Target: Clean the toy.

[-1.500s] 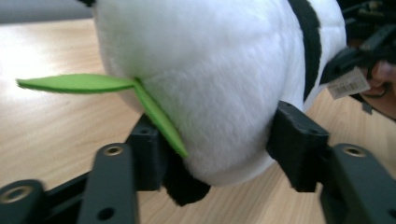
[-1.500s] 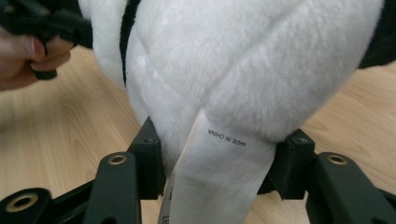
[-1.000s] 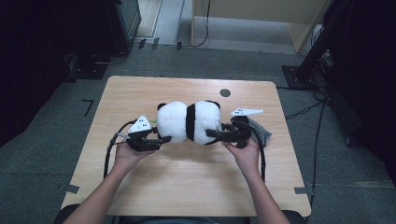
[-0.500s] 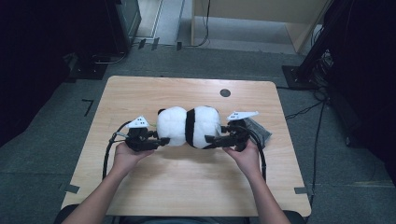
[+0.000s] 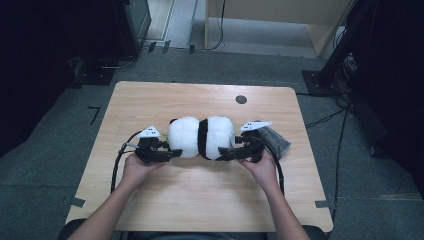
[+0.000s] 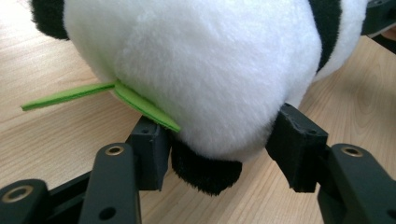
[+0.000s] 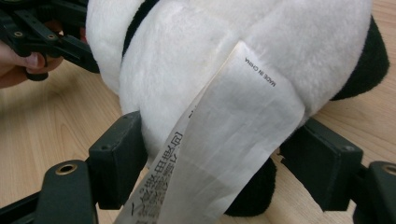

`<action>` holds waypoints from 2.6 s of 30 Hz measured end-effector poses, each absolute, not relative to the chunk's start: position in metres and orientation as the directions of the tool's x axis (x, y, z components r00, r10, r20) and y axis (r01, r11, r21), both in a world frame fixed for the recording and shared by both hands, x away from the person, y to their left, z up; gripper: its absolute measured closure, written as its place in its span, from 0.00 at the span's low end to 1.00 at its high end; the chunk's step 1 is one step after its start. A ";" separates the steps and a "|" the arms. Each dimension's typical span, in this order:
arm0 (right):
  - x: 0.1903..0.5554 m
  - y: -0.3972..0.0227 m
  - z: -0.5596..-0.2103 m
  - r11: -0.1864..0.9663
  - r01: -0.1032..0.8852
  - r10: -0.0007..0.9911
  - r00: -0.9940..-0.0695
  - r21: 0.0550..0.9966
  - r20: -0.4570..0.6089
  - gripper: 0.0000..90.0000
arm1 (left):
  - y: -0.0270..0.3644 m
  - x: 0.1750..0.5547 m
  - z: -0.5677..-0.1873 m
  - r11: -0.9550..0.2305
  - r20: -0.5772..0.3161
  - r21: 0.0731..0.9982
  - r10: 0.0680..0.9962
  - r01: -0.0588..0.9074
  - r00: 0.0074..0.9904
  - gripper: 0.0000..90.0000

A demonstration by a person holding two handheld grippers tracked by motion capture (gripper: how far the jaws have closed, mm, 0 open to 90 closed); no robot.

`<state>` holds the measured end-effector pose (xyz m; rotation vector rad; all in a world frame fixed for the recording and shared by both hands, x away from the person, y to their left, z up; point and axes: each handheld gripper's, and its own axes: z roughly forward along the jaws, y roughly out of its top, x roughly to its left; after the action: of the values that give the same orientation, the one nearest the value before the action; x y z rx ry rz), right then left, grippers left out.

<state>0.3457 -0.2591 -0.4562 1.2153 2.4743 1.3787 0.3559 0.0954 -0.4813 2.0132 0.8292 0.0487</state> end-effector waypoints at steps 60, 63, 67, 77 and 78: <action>0.355 -0.362 -0.465 0.205 0.536 0.853 -0.508 0.819 0.119 0.23 | 0.095 0.398 -0.475 -0.281 -0.247 0.826 0.597 0.488 0.764 0.02; 0.361 -0.369 -0.472 0.196 0.567 0.851 -0.504 0.800 0.149 0.23 | 0.096 0.399 -0.476 -0.274 -0.284 0.807 0.597 0.524 0.751 0.02; 0.366 -0.378 -0.482 0.197 0.598 0.861 -0.485 0.777 0.154 0.25 | 0.097 0.400 -0.478 -0.268 -0.304 0.798 0.594 0.539 0.745 0.02; 0.377 -0.371 -0.509 0.288 0.656 0.885 -0.461 0.698 0.068 0.36 | 0.098 0.397 -0.477 -0.272 -0.279 0.821 0.576 0.503 0.768 0.14; 0.376 -0.371 -0.510 0.283 0.658 0.888 -0.455 0.698 0.069 0.38 | 0.098 0.396 -0.477 -0.276 -0.275 0.822 0.575 0.498 0.771 0.14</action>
<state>0.3761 -0.3706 -0.5098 1.4027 2.2251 0.9628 0.3963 0.0981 -0.4772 1.9300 0.8140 0.0928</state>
